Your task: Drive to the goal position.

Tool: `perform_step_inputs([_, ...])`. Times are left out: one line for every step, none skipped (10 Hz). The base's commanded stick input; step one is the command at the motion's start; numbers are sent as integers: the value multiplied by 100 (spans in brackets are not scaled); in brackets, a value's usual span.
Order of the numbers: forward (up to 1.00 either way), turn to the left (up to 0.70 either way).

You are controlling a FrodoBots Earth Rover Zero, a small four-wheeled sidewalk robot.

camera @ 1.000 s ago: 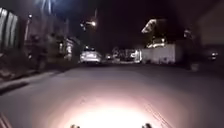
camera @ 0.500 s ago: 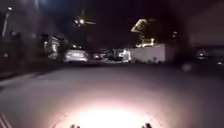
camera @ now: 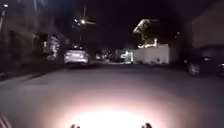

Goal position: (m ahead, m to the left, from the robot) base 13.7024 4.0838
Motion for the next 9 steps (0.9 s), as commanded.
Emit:
perform_step_inputs([85,0])
perform_step_inputs([85,0])
perform_step_inputs([85,0])
perform_step_inputs([85,0])
perform_step_inputs([85,0])
perform_step_inputs([85,0])
perform_step_inputs([85,0])
perform_step_inputs([85,0])
perform_step_inputs([85,0])
